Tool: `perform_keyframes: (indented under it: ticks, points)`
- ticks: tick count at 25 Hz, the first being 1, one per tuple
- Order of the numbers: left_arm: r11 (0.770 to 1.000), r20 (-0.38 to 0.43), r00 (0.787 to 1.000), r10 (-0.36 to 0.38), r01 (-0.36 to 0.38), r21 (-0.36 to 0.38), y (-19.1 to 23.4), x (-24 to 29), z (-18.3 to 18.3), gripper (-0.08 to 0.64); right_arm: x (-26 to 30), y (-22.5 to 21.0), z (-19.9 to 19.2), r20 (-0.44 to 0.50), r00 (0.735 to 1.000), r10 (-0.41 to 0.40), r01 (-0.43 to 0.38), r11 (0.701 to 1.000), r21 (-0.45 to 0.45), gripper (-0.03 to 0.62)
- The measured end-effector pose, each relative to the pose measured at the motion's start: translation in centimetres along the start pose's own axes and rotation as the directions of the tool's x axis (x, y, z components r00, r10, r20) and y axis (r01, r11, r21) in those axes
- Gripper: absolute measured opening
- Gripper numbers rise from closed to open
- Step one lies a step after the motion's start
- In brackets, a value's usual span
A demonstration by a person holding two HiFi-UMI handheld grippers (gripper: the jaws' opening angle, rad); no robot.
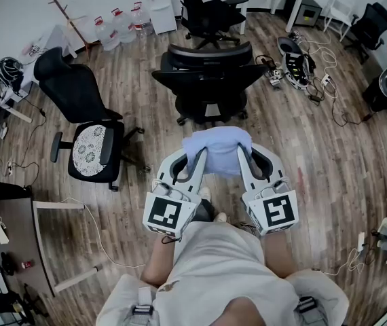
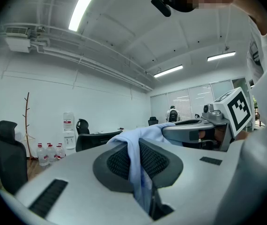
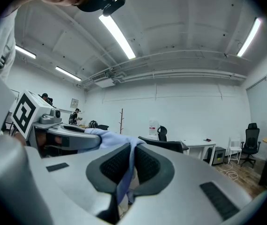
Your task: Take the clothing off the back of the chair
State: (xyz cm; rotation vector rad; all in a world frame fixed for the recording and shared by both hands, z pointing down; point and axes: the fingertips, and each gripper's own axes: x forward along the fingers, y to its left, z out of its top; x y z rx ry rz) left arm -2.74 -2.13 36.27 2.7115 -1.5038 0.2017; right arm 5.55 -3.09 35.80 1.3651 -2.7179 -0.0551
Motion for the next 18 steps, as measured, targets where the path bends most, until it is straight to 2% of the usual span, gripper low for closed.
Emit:
perform_keyframes:
  ticks: [18]
  points:
    - [1.000,0.004,1.000,0.007,-0.007,0.008,1.2,0.7,0.8,0.044,1.4,-0.4,0.7,0.012,1.000,0.006,-0.006,1.000,0.000,0.032]
